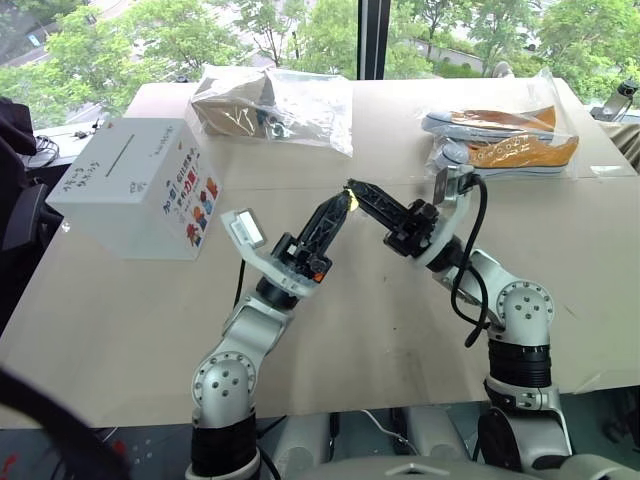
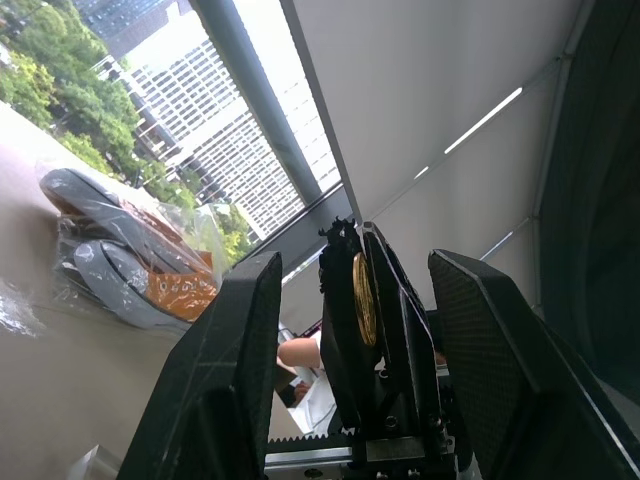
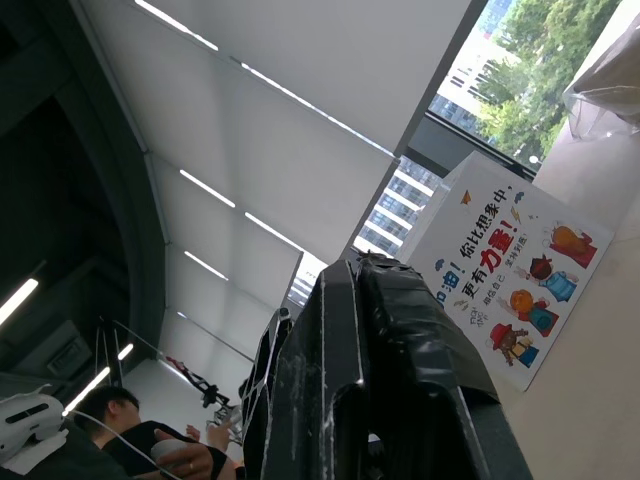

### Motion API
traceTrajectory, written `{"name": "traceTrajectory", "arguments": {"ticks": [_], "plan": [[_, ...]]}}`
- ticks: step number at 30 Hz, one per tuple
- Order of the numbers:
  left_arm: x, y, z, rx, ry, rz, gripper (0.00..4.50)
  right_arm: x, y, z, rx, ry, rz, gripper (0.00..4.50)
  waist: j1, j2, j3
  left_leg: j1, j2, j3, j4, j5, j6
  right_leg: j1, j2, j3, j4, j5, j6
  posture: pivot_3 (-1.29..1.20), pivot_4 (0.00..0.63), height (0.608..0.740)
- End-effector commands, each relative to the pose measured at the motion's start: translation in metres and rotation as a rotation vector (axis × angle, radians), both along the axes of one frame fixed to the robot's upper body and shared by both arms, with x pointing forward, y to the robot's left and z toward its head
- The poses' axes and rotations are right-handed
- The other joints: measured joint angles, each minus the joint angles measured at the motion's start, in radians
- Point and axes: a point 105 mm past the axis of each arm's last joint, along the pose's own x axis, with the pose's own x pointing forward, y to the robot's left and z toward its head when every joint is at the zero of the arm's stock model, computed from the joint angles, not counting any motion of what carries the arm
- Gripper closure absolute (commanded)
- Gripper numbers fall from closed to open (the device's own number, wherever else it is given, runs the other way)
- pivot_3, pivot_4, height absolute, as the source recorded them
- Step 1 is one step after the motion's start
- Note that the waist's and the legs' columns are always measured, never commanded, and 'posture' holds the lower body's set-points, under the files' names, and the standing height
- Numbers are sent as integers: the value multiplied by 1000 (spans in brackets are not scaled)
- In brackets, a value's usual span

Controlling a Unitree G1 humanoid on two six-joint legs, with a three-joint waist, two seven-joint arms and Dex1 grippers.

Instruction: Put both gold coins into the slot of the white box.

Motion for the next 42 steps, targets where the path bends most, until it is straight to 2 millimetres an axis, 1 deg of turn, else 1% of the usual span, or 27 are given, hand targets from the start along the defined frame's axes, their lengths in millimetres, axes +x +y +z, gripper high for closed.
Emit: {"name": "traceTrajectory", "arguments": {"ticks": [1,4,7,8,9,10,20,28,42], "plan": [[-6,-3,12,-19,-60,-31,2145,-12,1,13,24,-65,34,4500,0,0,0,0,0,0,0,0,0,0,0,0,0,0,0,0,150,740],[-7,-3,12,-25,-68,-39,2145,-13,2,12,21,-66,36,4500,0,0,0,0,0,0,0,0,0,0,0,0,0,0,0,0,150,740],[-8,-2,9,-25,-68,-45,2938,-13,2,12,18,-67,37,4500,0,0,0,0,0,0,0,0,0,0,0,0,0,0,0,0,150,740],[-8,-2,8,-23,-68,-47,3414,-13,2,12,17,-67,37,4500,0,0,0,0,0,0,0,0,0,0,0,0,0,0,0,0,150,740],[-8,-2,7,-23,-68,-49,3724,-13,2,12,16,-66,36,4500,0,0,0,0,0,0,0,0,0,0,0,0,0,0,0,0,150,740],[-8,-2,7,-23,-68,-50,4270,-12,2,11,15,-65,35,4500,0,0,0,0,0,0,0,0,0,0,0,0,0,0,0,0,150,740],[-8,1,0,-27,-59,-39,4305,-8,2,10,7,-57,12,4500,0,0,0,0,0,0,0,0,0,0,0,0,-1,0,0,0,150,740],[-7,3,-5,-34,-34,-37,4305,-6,2,11,40,-31,16,4500,0,0,0,0,0,0,0,0,0,0,0,0,-1,0,0,0,150,740],[-8,7,-3,-73,-31,-43,4305,-6,4,11,37,-25,19,4500,0,0,0,-1,0,0,0,0,0,0,0,0,-1,0,0,0,150,740]]}}
